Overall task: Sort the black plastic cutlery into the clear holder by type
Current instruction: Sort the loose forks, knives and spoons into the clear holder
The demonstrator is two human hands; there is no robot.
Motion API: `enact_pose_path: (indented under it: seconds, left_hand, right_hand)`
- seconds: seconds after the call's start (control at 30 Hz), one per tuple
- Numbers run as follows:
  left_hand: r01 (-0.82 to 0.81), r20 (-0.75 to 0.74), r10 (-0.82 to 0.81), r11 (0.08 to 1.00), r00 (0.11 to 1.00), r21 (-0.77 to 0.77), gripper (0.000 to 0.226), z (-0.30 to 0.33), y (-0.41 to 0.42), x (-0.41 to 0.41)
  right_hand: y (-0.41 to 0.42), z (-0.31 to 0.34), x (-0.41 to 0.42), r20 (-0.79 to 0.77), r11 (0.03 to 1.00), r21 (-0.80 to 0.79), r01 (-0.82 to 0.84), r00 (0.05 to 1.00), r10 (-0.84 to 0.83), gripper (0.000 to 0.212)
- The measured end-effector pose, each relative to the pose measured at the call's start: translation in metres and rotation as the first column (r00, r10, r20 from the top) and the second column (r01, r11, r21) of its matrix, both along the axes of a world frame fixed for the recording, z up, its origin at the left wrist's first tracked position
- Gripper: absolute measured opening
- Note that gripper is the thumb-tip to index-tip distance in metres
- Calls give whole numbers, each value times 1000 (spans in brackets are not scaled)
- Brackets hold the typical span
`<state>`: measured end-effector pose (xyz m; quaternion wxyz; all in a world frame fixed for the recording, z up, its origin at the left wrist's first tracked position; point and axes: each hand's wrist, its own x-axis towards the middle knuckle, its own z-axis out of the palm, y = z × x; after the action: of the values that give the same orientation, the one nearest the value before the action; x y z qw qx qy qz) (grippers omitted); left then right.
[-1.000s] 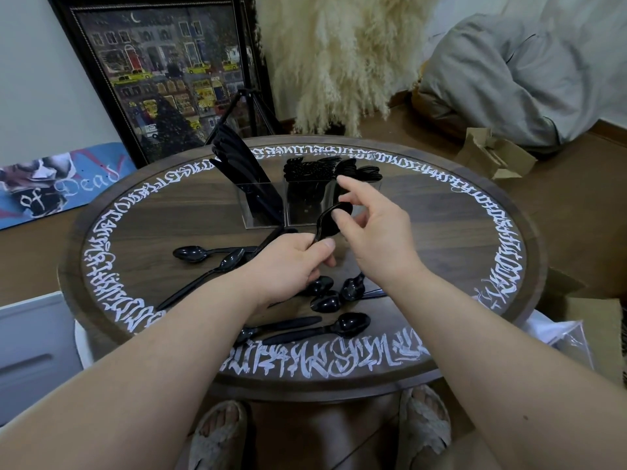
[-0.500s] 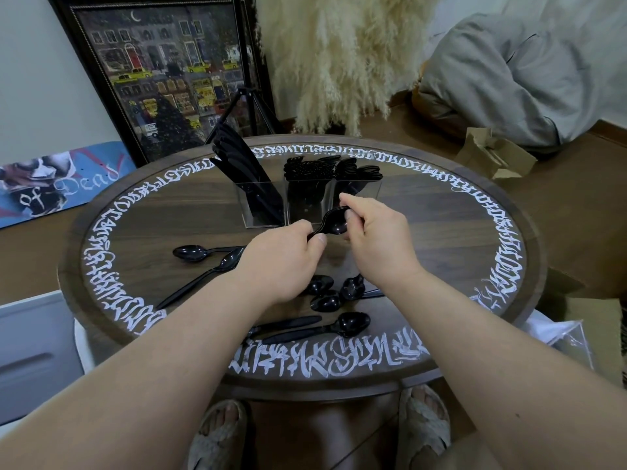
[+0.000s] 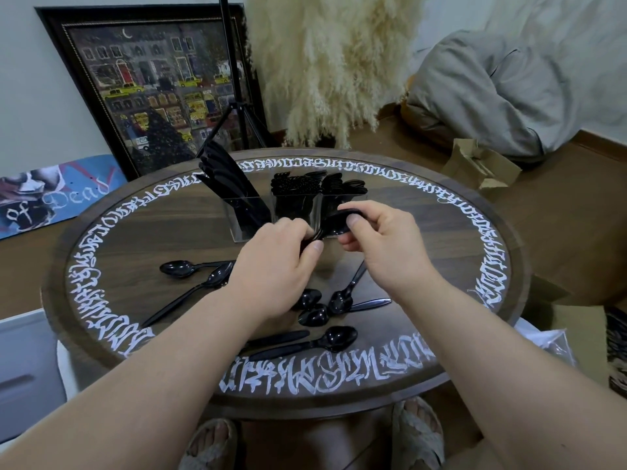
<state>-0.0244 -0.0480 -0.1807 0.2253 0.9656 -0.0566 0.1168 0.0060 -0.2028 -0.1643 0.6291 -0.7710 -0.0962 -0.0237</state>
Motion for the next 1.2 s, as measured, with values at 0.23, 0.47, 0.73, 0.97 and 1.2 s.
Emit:
enact_pose_path:
  seconds: [0.23,0.47,0.73,0.97,1.2]
  left_hand:
    - [-93,273,84,995,958,20,51,4,-13,25]
    - [-140,236,115,986,965,94,54,-5,-31,44]
    - [-130,182,99,977,978,169,55,-14,-35,48]
    - [-141,211,103,975,972,174,58,-16,-34,50]
    - [-134,200,99,976,975,173,57,-16,-34,49]
  right_hand:
    - [-56,41,20,474,927,24,375,812,-341,24]
    - [-59,46,76,710,838,-255,483,681,-177,32]
    - [-34,17,96,554,704,-634,320,823,124,33]
    - [-31,10,92,334,687,-717,118,923,190,48]
    - [-33,11,105,436,538,-794,284,882,177,34]
